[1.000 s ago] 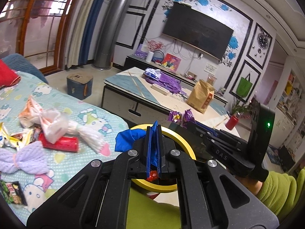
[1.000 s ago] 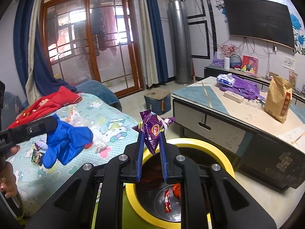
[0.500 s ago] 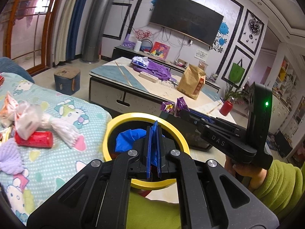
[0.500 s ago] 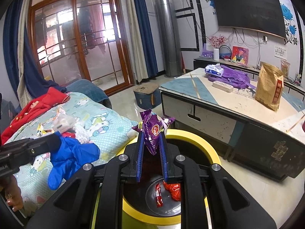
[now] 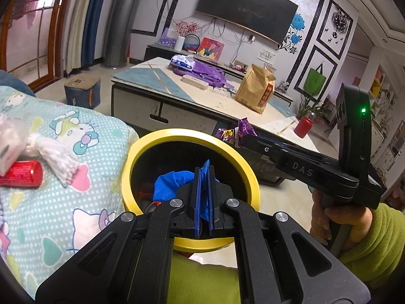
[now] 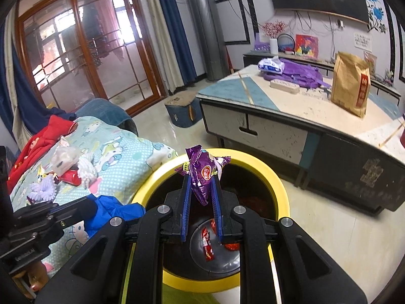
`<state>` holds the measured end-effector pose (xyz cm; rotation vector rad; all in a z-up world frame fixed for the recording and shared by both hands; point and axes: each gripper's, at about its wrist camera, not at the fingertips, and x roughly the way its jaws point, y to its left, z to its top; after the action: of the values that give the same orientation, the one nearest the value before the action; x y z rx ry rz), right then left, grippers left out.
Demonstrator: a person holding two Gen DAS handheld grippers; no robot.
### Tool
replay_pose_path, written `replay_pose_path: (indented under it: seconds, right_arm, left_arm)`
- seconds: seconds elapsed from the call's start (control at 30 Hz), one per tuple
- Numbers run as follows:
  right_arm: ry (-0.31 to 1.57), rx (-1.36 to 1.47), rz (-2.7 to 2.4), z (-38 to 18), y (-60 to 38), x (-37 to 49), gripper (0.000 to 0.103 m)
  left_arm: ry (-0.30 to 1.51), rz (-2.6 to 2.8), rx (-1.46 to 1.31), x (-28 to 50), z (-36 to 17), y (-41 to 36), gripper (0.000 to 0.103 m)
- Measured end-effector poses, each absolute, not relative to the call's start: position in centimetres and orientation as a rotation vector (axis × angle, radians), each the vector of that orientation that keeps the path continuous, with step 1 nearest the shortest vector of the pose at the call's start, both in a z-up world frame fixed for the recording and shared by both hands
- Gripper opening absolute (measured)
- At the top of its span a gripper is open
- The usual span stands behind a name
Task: Collect trash
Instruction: 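Open the left tool to drop the blue glove while the right tool drops the purple wrapper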
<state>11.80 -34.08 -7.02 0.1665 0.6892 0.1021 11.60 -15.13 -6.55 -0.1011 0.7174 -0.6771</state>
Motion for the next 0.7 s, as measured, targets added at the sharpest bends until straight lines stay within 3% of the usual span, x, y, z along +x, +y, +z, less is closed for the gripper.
replay_pose_path:
  seconds: [0.43,0.5,0.53,0.57,0.63,0.7]
  right_arm:
    - [0.739,0.213,0.074,-8.4,-35.0,12.9,0.017]
    - [0.748,0.222,0.067,-8.6,-35.2,13.0,0.02]
    - [0.751,0.234,0.055,-8.7,-35.4,13.1,0.029]
    - [0.749,0.24,0.051,-8.7,-35.6,13.0,0.034]
    - [0.745,0.241,0.041,-8.6,-35.8,13.0,0.034]
    - [0.737,0.242,0.033,-8.5,-35.9,12.9,0.034]
  left_arm:
    - [0.742,-0.668,-0.113,13.0,-7.9,-16.3,0.003]
    - [0.747,-0.654,-0.115,12.9,-8.1,-16.2,0.02]
    - [0.75,-0.652,-0.129,13.0,-8.1,-16.0,0.037]
    - [0.75,-0.65,-0.139,12.9,-8.1,-15.9,0.044]
    - [0.745,-0.643,-0.142,12.9,-8.0,-15.6,0.047]
    - [0.736,-0.636,-0.141,12.8,-7.8,-15.4,0.056]
